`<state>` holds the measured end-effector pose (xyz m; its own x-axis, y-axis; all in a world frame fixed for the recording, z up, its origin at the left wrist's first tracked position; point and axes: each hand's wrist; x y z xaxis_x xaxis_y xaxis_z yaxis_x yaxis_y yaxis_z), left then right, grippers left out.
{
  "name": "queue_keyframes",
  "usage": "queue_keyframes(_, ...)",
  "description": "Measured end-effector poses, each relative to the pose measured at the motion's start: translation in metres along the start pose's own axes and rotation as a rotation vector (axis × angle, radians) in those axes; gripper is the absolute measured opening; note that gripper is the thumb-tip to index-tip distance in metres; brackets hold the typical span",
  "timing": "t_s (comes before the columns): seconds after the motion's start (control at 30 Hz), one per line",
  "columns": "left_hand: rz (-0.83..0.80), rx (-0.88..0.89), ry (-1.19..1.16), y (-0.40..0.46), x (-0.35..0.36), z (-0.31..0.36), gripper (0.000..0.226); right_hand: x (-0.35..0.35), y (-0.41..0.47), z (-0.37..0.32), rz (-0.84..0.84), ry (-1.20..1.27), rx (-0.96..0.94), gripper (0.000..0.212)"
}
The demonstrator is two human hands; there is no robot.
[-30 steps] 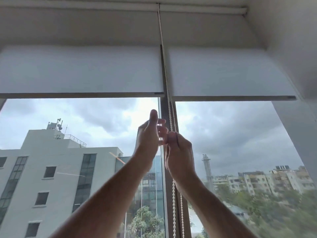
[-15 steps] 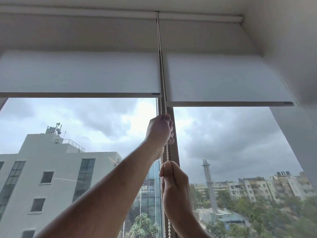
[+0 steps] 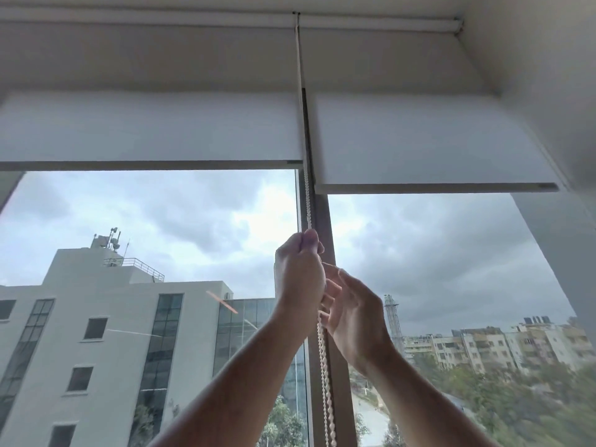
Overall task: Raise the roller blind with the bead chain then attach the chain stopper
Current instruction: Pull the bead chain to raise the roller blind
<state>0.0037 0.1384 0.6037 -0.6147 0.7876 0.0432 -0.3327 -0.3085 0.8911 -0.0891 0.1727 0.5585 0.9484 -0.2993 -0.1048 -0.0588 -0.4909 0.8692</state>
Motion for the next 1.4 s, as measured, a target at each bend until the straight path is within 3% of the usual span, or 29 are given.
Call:
queue_keyframes(0.13,-0.003,0.041,0.031,-0.019,-0.006,-0.019,0.039,-0.011,0.028,-0.013,0.126,-0.032,0.004,0.072)
queue_keyframes(0.23,0.024,0.045,0.071,-0.038,-0.005,-0.046,0.043,-0.003,0.056,-0.034,0.169,-0.093,0.065,0.058)
queue_keyframes(0.43,-0.058,-0.083,-0.069,-0.080,0.000,-0.095,0.050,0.020,0.085,-0.047,0.292,-0.051,0.139,0.031)
queue_keyframes(0.53,-0.067,-0.079,-0.067,-0.082,-0.001,-0.103,0.050,0.030,0.084,-0.040,0.391,-0.293,0.043,0.040)
queue_keyframes(0.67,-0.169,-0.026,-0.124,-0.076,-0.014,-0.103,0.049,0.032,0.080,-0.034,0.418,-0.424,-0.095,0.035)
queue_keyframes(0.77,-0.184,0.013,0.018,-0.063,-0.026,-0.099,0.062,0.033,0.076,-0.028,0.410,-0.474,-0.162,0.030)
queue_keyframes(0.93,-0.117,0.022,0.037,-0.023,-0.031,-0.065,0.071,0.032,0.055,-0.013,0.390,-0.456,-0.191,0.025)
queue_keyframes(1.13,-0.109,0.052,-0.020,0.018,-0.023,-0.004,0.058,0.034,0.033,-0.007,0.337,-0.518,-0.288,0.053)
queue_keyframes(1.3,-0.157,-0.097,-0.101,0.044,-0.011,0.029,0.028,0.032,0.007,0.018,0.349,-0.567,-0.284,0.044)
queue_keyframes(1.4,-0.080,-0.190,-0.087,0.044,0.003,0.030,0.028,0.034,-0.007,0.027,0.318,-0.538,-0.284,0.040)
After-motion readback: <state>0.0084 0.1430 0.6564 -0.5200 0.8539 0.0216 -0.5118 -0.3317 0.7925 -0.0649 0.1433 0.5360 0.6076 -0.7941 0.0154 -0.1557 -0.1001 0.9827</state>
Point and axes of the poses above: each hand's wrist, its own y-axis towards the middle knuckle, its own x-axis out of the palm, z = x × y, and after that the axes turned 10 degrees about -z, right-handed
